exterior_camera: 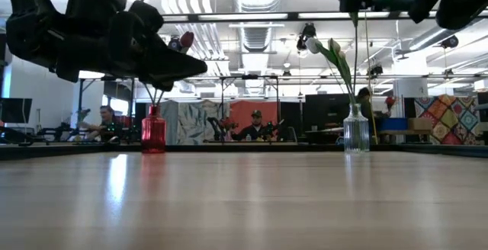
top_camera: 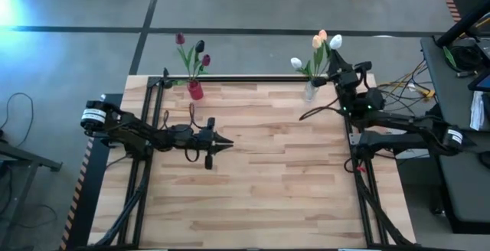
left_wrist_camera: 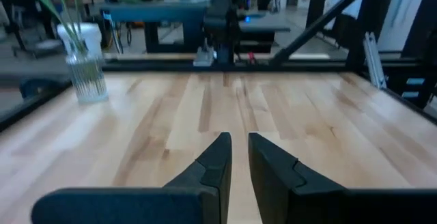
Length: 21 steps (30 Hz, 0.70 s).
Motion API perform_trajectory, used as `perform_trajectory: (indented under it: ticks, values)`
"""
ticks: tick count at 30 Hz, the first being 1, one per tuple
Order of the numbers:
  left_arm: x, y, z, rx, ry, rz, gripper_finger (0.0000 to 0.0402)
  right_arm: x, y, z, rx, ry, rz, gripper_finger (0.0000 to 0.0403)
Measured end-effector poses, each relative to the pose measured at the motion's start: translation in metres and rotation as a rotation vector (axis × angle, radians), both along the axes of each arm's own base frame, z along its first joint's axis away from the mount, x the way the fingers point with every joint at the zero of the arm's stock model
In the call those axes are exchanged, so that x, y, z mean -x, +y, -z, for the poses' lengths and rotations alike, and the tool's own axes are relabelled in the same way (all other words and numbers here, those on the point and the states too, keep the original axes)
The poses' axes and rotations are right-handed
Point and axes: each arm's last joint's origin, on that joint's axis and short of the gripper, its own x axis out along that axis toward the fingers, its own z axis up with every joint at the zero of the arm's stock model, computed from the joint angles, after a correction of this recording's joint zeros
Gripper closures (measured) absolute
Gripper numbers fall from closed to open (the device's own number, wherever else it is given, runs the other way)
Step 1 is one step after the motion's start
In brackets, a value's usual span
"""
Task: Sort flowers into vase by color
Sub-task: Put the white flower into the transparent vase
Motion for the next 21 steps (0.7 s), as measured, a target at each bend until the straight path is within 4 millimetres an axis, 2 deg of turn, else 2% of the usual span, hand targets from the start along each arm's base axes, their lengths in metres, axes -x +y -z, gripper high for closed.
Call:
perform_trajectory:
  ticks: [9, 15, 21]
  values:
    - [0.023, 0.016, 0.0, -0.033, -0.048, -0.027, 0.0366, -0.002, -0.012, 0.006, -0.014, 0.014, 0.033, 0.0394]
    - [0.039, 0.02, -0.008, -0.098, -0.104, -0.031, 0.0366, -0.002, -0.013, 0.007, -0.017, 0.014, 0.034, 0.0394]
    - [0.064, 0.021, -0.006, -0.145, -0.127, -0.051, 0.0366, -0.003, -0.013, 0.01, -0.026, 0.019, 0.03, 0.0394]
